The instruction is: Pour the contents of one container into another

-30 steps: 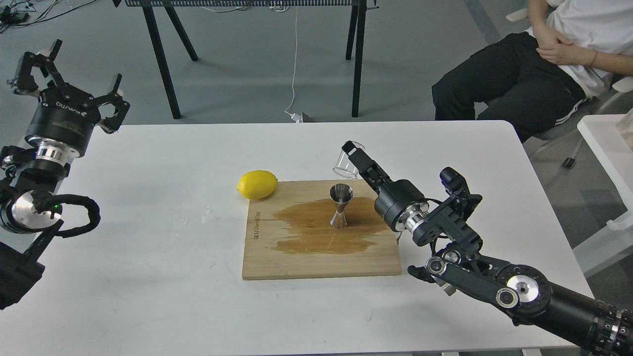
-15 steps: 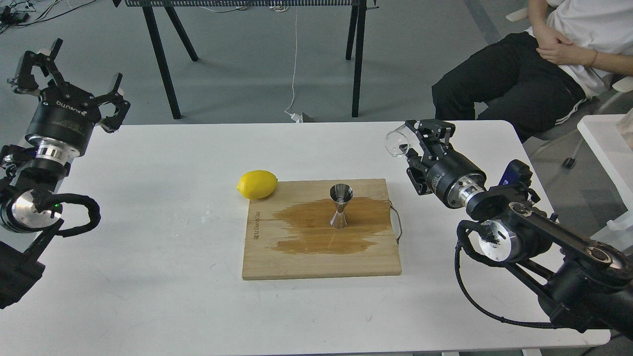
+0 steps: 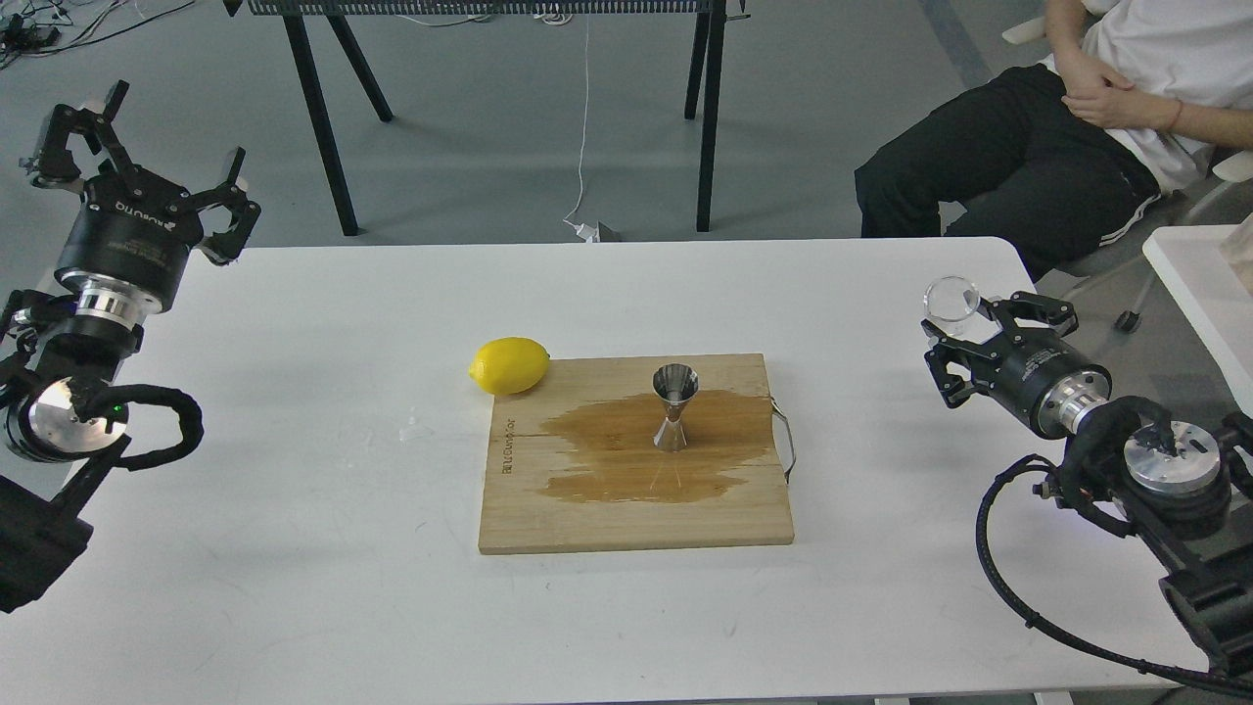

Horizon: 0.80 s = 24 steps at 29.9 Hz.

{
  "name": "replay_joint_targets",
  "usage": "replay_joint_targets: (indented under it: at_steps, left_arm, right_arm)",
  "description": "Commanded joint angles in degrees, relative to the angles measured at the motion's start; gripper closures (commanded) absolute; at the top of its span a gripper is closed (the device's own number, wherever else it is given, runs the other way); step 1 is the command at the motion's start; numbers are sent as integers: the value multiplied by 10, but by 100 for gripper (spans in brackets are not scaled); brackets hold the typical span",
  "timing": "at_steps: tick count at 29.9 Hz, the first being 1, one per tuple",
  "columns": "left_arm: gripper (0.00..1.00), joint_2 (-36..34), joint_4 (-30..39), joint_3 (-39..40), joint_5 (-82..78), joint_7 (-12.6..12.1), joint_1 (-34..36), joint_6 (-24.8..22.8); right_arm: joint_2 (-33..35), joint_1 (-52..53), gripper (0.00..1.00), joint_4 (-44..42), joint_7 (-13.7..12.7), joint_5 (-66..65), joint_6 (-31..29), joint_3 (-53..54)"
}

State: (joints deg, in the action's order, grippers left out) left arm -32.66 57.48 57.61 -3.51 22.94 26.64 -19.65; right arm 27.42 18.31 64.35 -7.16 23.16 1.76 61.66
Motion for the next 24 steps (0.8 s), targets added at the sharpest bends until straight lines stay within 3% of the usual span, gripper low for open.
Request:
replay_joint_targets:
  at_steps: [1, 5, 15, 24]
  left_arm:
    - [0, 1, 0, -1, -1, 0, 1, 2]
    - [0, 1, 0, -3, -1, 0, 1, 2]
    - [0, 13, 2, -3, -2, 3, -1, 1]
    - [0, 13, 1, -1, -2, 2, -1, 1]
  right_arm:
    - [-4, -8, 71, -44, -12, 65, -27, 0]
    - [-48, -13, 71, -83, -38, 95, -32, 2]
    - [-145, -38, 70, -145, -40, 97, -45, 50]
    - [-157, -38, 69, -190, -36, 96, -44, 58]
